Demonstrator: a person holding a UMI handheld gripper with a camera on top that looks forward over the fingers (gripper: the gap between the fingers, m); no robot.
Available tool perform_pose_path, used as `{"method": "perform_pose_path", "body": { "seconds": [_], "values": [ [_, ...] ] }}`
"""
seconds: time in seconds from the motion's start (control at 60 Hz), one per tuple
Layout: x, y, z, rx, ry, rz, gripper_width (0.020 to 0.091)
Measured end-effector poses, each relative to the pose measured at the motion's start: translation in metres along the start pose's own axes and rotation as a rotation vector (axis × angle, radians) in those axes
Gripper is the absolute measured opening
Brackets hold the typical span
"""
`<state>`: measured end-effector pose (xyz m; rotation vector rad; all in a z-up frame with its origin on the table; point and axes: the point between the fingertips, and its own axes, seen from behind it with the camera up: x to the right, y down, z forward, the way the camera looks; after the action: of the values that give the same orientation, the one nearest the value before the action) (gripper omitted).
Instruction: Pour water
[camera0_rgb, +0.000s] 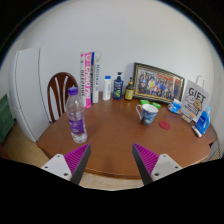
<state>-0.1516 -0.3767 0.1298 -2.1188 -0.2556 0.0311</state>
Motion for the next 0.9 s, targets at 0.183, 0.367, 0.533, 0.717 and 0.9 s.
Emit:
{"method": "perform_pose_path", "body": {
  "seconds": [0.183,0.367,0.533,0.717,0.9],
  "values": [
    [-0.098,-0.02,0.044,0.08,-0.068,0.025,0.0856],
    [-0.136,-0.055,0.107,0.189,-0.05,0.05,0.0821],
    [-0.141,-0.058,0.155,0.229,-0.012,0.086,0.0687],
    [-0.136,-0.065,0.165,0.292,0.018,0.067,0.0456],
    [-0.13,-0.07,0.166,0.248,0.006,0.119,0.0368]
  ]
}}
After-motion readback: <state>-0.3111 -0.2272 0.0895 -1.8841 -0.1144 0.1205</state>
